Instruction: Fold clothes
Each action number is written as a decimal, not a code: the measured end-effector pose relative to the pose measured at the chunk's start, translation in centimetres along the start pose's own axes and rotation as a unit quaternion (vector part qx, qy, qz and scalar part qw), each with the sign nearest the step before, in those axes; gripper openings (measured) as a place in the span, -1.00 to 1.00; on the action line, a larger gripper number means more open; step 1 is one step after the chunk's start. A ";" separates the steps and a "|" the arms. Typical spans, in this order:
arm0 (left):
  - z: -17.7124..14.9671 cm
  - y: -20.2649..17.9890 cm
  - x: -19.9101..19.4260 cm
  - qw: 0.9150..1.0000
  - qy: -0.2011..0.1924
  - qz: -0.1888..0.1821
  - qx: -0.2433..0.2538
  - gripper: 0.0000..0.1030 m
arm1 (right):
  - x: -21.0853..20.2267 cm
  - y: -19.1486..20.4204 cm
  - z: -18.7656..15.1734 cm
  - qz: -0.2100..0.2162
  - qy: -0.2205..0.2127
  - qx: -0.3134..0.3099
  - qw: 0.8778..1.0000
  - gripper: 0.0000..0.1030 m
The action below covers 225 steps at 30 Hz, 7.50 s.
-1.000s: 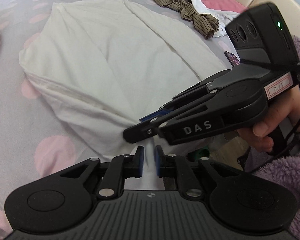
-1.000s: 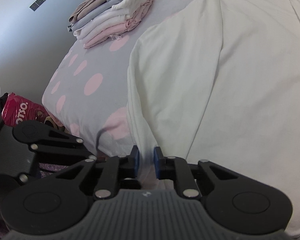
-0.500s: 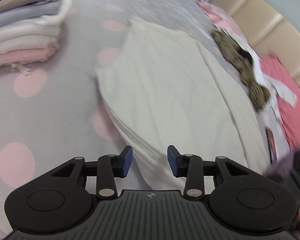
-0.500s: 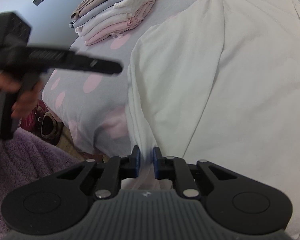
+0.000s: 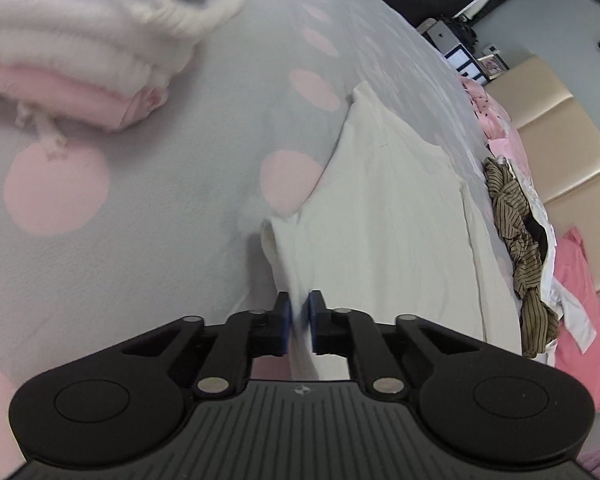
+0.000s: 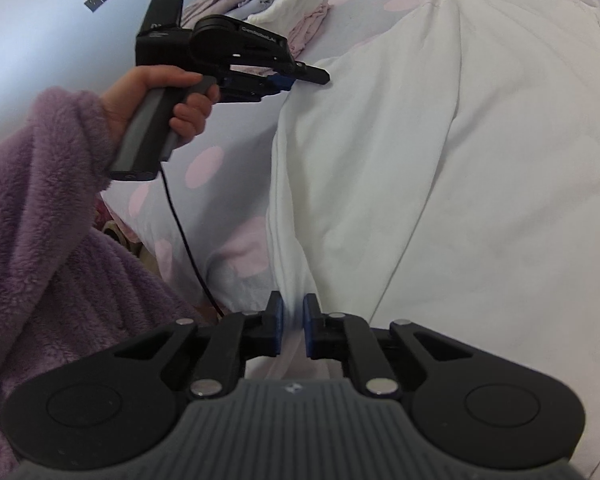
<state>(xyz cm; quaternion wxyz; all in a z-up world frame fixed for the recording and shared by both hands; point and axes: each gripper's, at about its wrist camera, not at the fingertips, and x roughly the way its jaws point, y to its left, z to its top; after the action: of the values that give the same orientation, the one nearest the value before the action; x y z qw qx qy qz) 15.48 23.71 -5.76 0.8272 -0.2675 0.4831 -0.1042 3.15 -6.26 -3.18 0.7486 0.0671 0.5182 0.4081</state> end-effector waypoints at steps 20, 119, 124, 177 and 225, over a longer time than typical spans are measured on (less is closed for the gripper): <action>-2.7 -17.4 6.4 0.952 0.022 0.021 0.304 -0.98 | -3.6 -5.1 -5.7 0.074 -0.032 0.196 0.977 -0.87; -1.1 -14.8 3.7 0.958 0.079 0.076 0.264 -0.65 | -3.9 -11.7 8.0 -0.189 -0.072 -0.099 0.974 -0.52; 0.4 -14.2 6.8 0.963 0.088 0.069 0.246 -0.65 | -1.5 -14.2 10.1 -0.112 -0.111 -0.038 0.987 -0.52; 14.0 -14.0 19.6 0.970 -0.006 0.141 0.198 -0.94 | 3.4 -17.6 13.2 -0.086 -0.047 0.089 0.991 -0.90; -10.1 -31.7 5.3 0.918 -0.026 -0.001 0.395 0.32 | -11.7 -12.1 -5.4 -0.136 0.000 -0.086 0.987 0.34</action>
<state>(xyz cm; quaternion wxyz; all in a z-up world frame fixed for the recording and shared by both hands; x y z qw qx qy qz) 12.30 -8.57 3.56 0.8775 0.0774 0.3811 -0.2806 3.70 -23.92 -3.59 0.8002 -0.0682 0.4852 0.3458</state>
